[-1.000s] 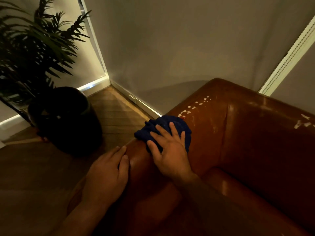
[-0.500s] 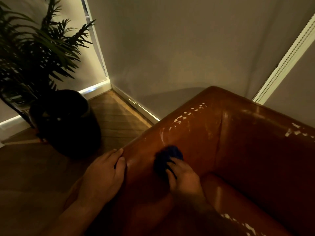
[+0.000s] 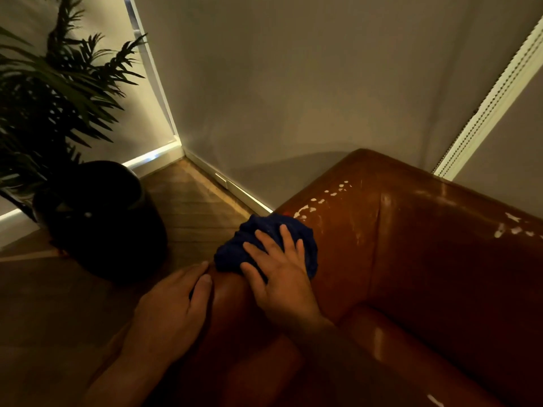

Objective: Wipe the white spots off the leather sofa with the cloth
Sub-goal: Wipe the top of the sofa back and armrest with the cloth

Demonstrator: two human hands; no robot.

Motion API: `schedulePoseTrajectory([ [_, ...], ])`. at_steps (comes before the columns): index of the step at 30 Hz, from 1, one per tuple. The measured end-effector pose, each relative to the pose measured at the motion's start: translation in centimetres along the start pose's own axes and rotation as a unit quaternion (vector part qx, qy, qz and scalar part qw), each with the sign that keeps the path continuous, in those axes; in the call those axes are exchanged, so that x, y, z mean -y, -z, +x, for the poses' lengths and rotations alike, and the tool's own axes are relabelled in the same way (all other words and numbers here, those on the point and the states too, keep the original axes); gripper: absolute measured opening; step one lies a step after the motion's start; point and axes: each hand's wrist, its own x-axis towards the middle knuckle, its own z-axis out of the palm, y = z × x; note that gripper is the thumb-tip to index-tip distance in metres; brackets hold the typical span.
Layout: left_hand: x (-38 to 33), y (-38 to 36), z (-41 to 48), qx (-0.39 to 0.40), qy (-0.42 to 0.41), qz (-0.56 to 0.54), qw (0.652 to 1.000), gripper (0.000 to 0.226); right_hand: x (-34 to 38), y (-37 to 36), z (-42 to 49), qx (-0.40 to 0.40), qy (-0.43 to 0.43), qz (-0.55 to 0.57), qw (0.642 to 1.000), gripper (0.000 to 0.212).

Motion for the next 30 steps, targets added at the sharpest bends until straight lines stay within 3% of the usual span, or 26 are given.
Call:
schedulePoseTrajectory([
  [9, -0.7, 0.3, -0.1, -0.017, 0.002, -0.026, 1.0, 0.05, -1.3, -0.2, -1.3, -0.089, -0.064, 0.104, 0.989, 0.037],
  [16, -1.4, -0.1, 0.7, 0.017, 0.006, -0.001, 1.0, 0.058, -3.9, 0.7, -4.1, -0.111, -0.221, 0.138, 0.959, 0.034],
  [18, -1.7, -0.3, 1.0, 0.029, -0.001, -0.019, 0.999, 0.058, -4.1, 1.7, -4.2, -0.152, -0.26, 0.132, 0.944, 0.034],
  [20, -1.6, -0.3, 1.3, 0.022, -0.007, -0.038, 0.999, 0.055, -2.5, 2.8, -2.9, -0.168, -0.212, 0.124, 0.955, 0.036],
  [23, -1.3, -0.3, 1.3, 0.008, -0.015, -0.057, 0.998, 0.047, 1.5, 2.8, 0.1, -0.009, -0.05, 0.066, 0.997, 0.042],
  [25, -1.3, -0.2, 1.4, 0.007, -0.023, -0.069, 0.997, 0.031, 2.5, 2.0, 1.4, 0.069, 0.007, -0.015, 0.997, 0.045],
  [27, -1.2, -0.2, 1.4, 0.008, -0.029, -0.077, 0.997, 0.027, 2.2, 1.7, 1.9, 0.073, -0.014, -0.035, 0.997, 0.046],
  [30, -0.6, -0.9, 1.6, 0.02, -0.023, -0.036, 0.999, 0.048, 0.9, 1.6, 2.3, 0.041, -0.055, -0.018, 0.997, 0.045],
])
